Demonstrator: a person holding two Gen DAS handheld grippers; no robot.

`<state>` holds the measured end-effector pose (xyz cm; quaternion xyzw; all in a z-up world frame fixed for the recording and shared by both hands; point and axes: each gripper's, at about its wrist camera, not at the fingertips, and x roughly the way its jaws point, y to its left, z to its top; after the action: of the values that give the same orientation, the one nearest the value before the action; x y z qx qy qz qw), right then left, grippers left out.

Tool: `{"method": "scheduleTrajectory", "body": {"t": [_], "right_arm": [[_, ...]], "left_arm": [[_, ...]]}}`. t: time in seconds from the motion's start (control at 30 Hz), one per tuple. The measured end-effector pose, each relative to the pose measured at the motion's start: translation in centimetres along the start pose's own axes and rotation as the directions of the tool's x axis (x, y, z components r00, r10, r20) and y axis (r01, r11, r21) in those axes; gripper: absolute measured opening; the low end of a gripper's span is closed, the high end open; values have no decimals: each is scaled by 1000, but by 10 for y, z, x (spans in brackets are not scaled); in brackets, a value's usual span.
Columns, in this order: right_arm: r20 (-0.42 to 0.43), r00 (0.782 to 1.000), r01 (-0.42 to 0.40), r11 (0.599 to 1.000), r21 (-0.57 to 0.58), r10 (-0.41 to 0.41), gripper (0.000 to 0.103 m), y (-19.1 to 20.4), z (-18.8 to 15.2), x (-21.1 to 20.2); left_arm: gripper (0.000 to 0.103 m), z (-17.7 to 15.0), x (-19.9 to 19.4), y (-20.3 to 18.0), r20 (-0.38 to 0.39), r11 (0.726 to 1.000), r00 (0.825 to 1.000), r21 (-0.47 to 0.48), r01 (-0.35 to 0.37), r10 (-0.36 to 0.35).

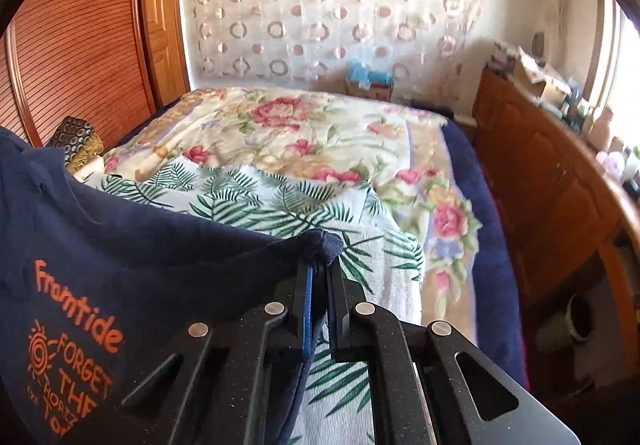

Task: Fold small clothes
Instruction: 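Lift the hem with the left tool and fold it toward the collar while the right tool holds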

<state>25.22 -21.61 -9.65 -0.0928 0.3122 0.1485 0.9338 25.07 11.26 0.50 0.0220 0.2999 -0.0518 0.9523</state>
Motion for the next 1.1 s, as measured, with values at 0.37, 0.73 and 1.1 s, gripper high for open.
{"method": "scheduleTrajectory", "body": {"t": [0.37, 0.73, 1.1], "right_arm": [[94, 994, -62, 998, -14, 63, 6, 21, -41, -72], [92, 988, -122, 993, -9, 122, 6, 31, -106, -120], [76, 988, -144, 985, 90, 138, 6, 14, -162, -173]], "left_arm": [[7, -50, -54, -28, 30, 999, 999, 13, 40, -40], [7, -124, -106, -35, 28, 999, 999, -17, 37, -36], [7, -174, -145, -23, 12, 992, 998, -109, 60, -59]]}}
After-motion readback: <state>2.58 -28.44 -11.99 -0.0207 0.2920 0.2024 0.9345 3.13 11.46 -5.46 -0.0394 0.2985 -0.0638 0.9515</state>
